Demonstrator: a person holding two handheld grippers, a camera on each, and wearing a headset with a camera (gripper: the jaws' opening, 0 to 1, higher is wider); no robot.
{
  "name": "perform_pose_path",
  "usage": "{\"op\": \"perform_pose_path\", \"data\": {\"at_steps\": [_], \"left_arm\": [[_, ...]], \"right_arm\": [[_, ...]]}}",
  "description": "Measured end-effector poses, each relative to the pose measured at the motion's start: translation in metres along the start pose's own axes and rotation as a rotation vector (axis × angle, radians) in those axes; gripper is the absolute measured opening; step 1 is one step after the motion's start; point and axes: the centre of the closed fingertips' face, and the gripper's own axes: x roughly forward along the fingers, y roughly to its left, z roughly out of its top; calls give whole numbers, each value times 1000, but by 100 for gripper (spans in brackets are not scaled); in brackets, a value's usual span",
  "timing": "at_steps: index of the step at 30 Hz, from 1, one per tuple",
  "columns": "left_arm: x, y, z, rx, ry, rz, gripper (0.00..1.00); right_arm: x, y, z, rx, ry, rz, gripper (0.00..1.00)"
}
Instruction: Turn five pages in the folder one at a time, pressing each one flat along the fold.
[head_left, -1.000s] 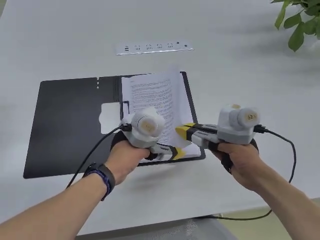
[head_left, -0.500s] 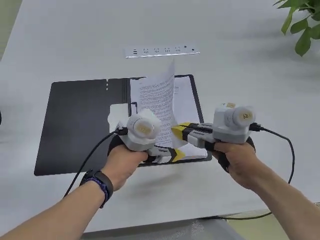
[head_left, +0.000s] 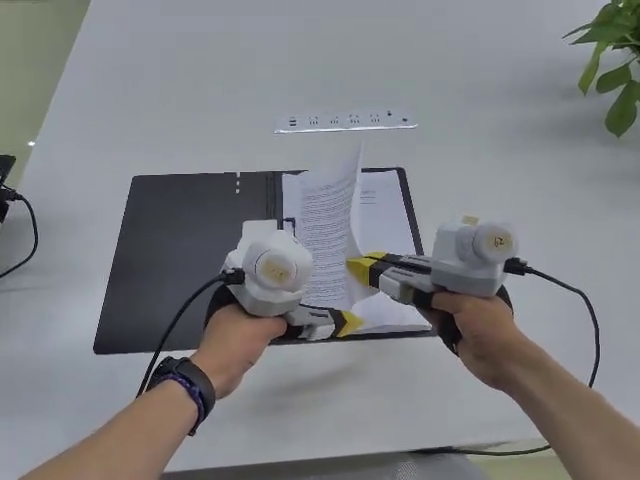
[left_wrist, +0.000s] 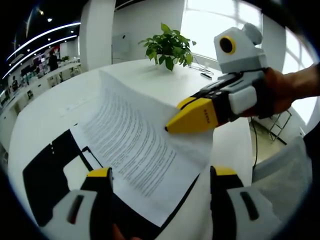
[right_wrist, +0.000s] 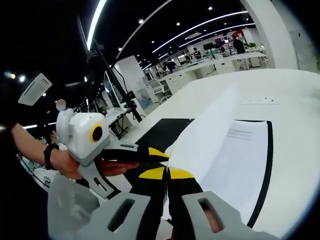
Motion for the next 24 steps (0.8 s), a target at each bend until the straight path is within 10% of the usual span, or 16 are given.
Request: {"op": "perform_pose_path", "data": {"at_steps": [24], "left_arm": [[-80, 44, -22, -125, -82, 159, 79]], "right_arm": [[37, 57, 27, -29, -21, 98, 0]]}}
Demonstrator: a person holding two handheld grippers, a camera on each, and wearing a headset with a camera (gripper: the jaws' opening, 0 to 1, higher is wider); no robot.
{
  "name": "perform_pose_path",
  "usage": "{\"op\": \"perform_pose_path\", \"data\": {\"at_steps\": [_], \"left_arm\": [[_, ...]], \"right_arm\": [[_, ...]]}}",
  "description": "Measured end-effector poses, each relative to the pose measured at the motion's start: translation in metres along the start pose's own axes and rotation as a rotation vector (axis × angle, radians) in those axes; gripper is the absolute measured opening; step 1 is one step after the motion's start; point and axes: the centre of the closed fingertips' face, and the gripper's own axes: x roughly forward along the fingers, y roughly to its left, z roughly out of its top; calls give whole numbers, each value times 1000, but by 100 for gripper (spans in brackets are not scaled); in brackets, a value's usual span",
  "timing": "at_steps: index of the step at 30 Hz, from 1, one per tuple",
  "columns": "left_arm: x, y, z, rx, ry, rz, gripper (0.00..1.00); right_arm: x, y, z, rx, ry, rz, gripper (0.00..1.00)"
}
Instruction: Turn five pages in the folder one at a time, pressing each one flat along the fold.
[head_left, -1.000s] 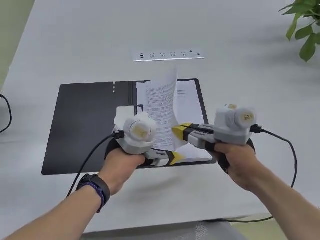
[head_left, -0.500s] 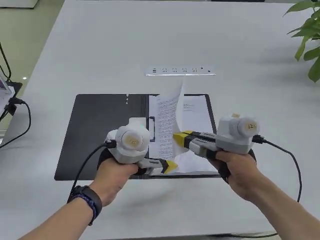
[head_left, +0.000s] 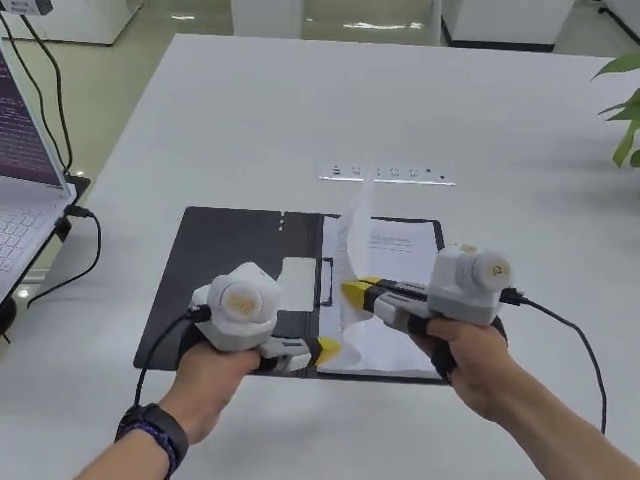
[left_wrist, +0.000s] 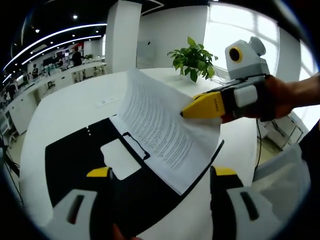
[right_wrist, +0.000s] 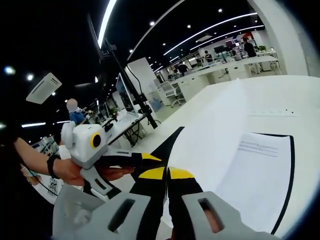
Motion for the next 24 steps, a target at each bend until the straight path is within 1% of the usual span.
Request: {"op": "perform_pose_path", "data": {"at_steps": [6, 8, 10, 13, 18, 20, 24], "left_arm": [[-17, 12, -8, -5, 0, 31, 80], [-21, 16, -11, -21, -6, 44, 79], [-24, 19, -14, -34, -7, 52, 80], [-30, 21, -19, -46, -8, 62, 80], [-41, 25, -28, -65, -8, 82, 80], [-46, 27, -33, -73, -6, 90, 80], [-56, 34, -41, -85, -4, 110, 80]], "right_arm": [[13, 15, 1, -12, 11, 32, 0], [17, 19, 1, -11, 12, 43, 0], [21, 22, 1, 2, 8, 48, 0], [31, 31, 4, 28, -7, 64, 0], [45, 42, 3, 47, -8, 90, 0], [51, 45, 3, 64, -10, 96, 0], [59, 47, 1, 90, -13, 97, 0]]}}
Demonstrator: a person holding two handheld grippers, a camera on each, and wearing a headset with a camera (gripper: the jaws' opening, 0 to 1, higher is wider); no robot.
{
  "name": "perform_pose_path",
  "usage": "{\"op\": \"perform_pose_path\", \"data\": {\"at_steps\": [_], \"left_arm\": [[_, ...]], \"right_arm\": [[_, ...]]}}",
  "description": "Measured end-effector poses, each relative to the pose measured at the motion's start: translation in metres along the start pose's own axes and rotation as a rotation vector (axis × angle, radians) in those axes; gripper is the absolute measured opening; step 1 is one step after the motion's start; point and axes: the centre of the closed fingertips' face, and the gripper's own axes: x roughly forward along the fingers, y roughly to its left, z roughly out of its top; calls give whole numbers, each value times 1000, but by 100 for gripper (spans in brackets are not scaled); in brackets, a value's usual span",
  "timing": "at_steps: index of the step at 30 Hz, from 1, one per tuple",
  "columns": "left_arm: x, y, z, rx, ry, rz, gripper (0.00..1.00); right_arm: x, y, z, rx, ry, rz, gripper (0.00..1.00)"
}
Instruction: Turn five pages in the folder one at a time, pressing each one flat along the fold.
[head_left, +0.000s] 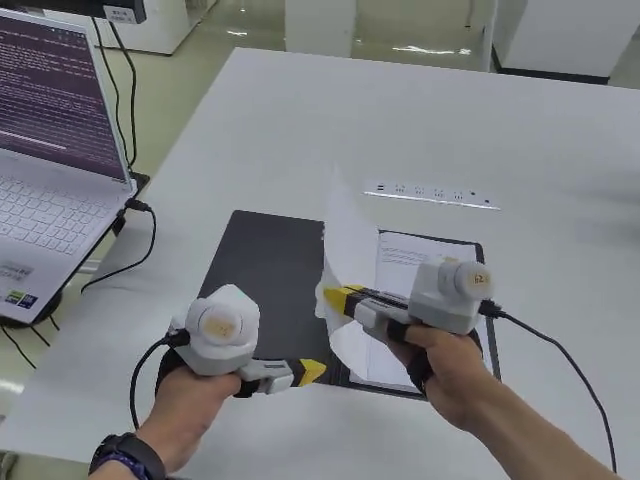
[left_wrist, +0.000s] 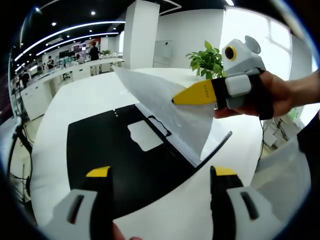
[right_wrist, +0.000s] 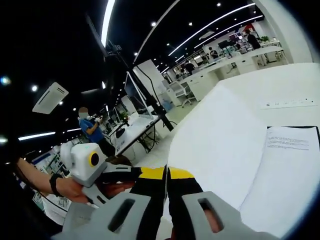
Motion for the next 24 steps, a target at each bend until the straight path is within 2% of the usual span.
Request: {"op": "perform_pose_path", "data": {"at_steps": [8, 13, 24], "left_arm": [[-16, 18, -10, -10, 6, 30, 80], [-22, 25, -16, -18, 13, 43, 80], [-30, 35, -25, -30, 19, 60, 80]], "right_arm": [[20, 0, -11, 48, 13, 3, 0], [37, 2, -19, 74, 29, 0, 0], [58, -3, -32, 112, 65, -5, 0]]}}
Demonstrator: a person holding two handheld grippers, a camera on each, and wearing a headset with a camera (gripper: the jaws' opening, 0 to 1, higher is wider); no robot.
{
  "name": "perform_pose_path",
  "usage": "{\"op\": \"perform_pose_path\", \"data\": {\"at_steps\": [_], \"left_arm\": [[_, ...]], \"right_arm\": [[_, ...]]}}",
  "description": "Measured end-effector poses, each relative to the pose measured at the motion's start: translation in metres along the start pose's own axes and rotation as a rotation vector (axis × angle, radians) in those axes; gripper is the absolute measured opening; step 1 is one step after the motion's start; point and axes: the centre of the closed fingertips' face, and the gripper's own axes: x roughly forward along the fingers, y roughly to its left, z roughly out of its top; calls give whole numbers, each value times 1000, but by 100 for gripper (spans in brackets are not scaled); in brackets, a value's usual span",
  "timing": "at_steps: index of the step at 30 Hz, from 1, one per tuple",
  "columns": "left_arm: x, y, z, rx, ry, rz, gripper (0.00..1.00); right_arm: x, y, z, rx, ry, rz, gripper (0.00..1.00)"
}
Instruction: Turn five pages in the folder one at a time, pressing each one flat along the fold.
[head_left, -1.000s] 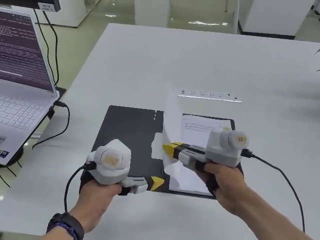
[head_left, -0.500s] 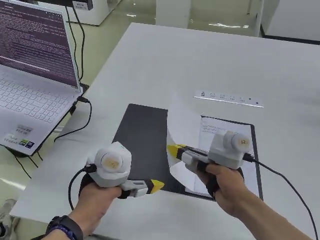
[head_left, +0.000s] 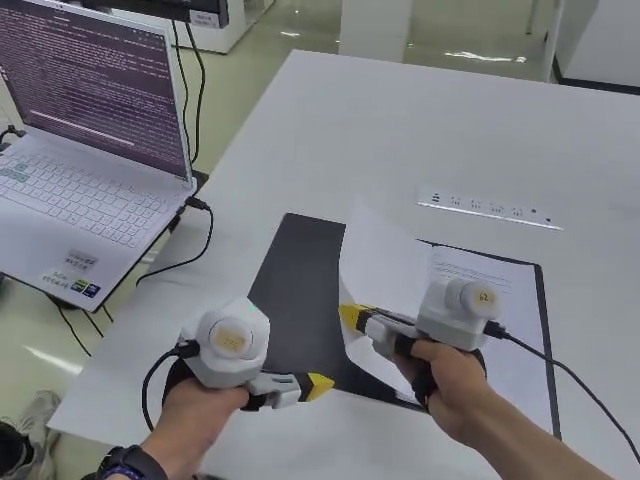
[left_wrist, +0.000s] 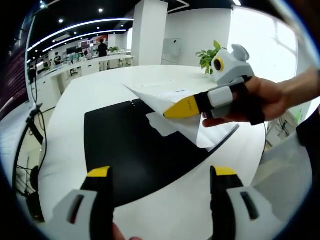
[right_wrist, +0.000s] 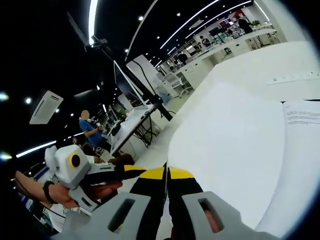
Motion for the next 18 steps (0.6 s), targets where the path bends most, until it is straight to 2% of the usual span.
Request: {"op": "perform_pose_path", "data": {"at_steps": [8, 18], "left_arm": [[-1, 5, -3, -18, -2, 5, 79], [-5, 15, -11, -46, -4, 18, 79]], "right_arm": [[12, -6, -13, 15, 37, -11, 0], [26, -16, -29, 88, 50, -32, 0]]}}
